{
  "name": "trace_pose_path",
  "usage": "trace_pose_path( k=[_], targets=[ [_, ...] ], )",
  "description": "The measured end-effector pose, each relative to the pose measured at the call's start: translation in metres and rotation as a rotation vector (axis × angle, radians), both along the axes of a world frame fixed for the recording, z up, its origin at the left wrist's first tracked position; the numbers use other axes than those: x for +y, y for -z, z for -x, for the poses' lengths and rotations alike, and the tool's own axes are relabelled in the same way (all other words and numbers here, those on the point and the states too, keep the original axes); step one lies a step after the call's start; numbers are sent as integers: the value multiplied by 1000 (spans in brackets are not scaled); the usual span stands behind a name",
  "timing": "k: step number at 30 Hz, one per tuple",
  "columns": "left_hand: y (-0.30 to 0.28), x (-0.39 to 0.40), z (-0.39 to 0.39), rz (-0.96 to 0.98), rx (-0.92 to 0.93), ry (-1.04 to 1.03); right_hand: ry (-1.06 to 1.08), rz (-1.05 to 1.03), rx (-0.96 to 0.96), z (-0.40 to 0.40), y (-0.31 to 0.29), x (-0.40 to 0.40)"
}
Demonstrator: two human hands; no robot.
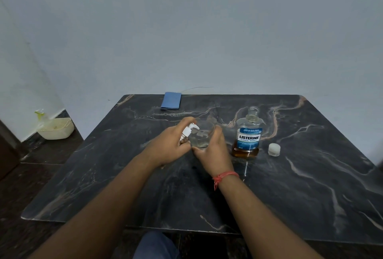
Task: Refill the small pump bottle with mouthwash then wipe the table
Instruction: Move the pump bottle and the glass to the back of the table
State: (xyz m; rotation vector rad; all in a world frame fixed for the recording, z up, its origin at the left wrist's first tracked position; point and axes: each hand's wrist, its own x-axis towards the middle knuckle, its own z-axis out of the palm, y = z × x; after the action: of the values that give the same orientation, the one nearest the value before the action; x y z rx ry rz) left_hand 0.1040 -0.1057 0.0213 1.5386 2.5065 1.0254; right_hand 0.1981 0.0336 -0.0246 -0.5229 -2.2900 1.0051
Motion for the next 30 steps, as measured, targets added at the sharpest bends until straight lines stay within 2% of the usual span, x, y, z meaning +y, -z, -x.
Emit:
trace_pose_path(
  k=[4, 9, 18, 26, 30],
  targets=[
    [-3, -4, 0, -1, -9, 17, 42, -86, -15, -1, -2, -4],
    [-6, -3, 0, 44, -18, -39, 39, -71, -12, -4, -3, -7],
    [-10, 6, -4, -8, -38, 20, -15, 217, 39, -9, 3, 0],
    [-9, 8, -8, 132, 90, -24, 28, 182, 77, -3, 4, -6],
    [-10, 9, -10, 110, 69, -9, 51, 166, 71, -3, 4, -10]
  ],
)
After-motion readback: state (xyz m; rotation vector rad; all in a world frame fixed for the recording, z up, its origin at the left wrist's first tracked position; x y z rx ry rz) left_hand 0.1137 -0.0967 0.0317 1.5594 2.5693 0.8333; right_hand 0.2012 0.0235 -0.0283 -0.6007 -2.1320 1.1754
